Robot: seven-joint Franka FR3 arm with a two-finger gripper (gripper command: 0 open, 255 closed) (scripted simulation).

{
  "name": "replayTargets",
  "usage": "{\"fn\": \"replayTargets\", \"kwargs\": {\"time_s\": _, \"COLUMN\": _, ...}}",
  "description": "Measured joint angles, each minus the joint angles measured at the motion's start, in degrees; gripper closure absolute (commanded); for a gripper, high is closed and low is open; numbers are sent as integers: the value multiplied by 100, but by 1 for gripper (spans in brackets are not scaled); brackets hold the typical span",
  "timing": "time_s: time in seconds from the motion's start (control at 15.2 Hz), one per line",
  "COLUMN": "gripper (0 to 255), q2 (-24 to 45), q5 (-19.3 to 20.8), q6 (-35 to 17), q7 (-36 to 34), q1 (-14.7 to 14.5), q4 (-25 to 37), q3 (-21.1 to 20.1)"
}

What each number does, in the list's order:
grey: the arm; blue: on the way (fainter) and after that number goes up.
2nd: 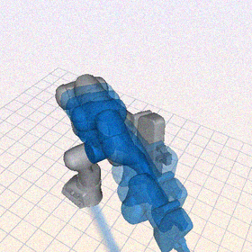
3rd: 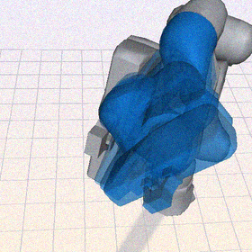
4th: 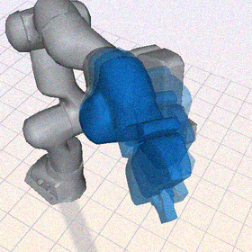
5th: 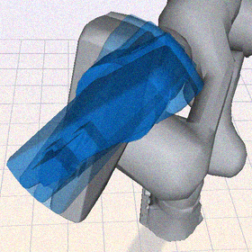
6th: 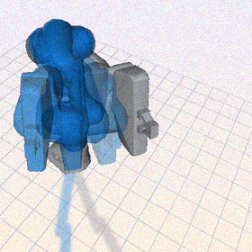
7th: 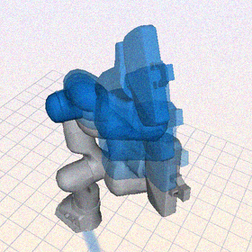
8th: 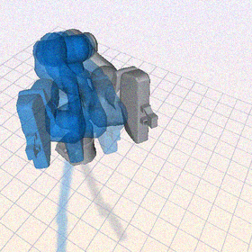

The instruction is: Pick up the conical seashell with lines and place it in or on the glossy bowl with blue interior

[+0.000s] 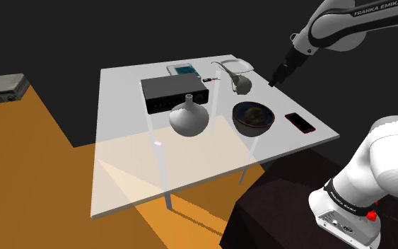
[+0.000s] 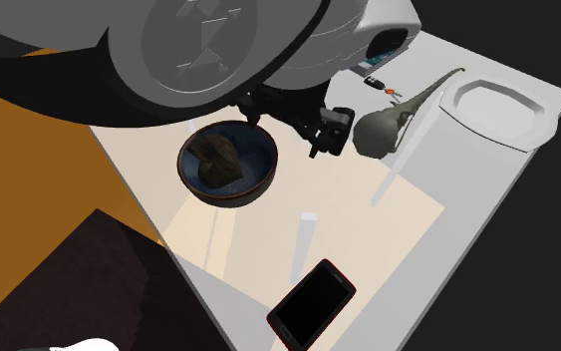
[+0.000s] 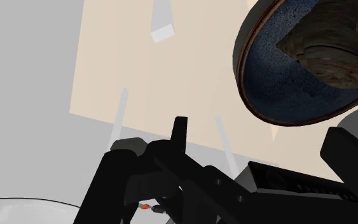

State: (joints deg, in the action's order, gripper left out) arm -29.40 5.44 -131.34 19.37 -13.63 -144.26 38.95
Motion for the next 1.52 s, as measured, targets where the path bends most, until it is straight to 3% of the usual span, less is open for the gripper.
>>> {"fn": "replayTargets", "kwargs": {"time_s": 0.33, "gripper": 0, "q2": 10, "q5": -5, "q6": -17, "q7": 3, "q1": -6, "q4": -5, "q3": 5}}
{"fn": "replayTargets", "kwargs": {"time_s": 0.4, "gripper": 255, "q2": 10, "q5": -5, "q6": -17, "q7": 3, "q1": -6, "q4": -5, "q3": 5}}
{"fn": "replayTargets", "kwargs": {"time_s": 0.99, "gripper": 255, "q2": 10, "q5": -5, "q6": -17, "q7": 3, "q1": -6, "q4": -5, "q3": 5}}
{"fn": "replayTargets", "kwargs": {"time_s": 1.06, "gripper": 0, "q2": 10, "q5": -5, "q6": -17, "q7": 3, "q1": -6, "q4": -5, "q3": 5}}
{"fn": "replayTargets", "kwargs": {"time_s": 1.19, "gripper": 0, "q2": -12, "q5": -94, "q6": 17, "q7": 208, "q1": -120, "q4": -29, "q3": 127}}
{"fn": "replayTargets", "kwargs": {"time_s": 1.39, "gripper": 0, "q2": -83, "q5": -532, "q6": 241, "q7": 1529, "q1": -750, "q4": -126, "q3": 843}}
{"fn": "replayTargets", "kwargs": {"time_s": 1.52, "gripper": 0, "q2": -9, "q5": -864, "q6": 460, "q7": 2535, "q1": -1337, "q4": -91, "q3": 1452}}
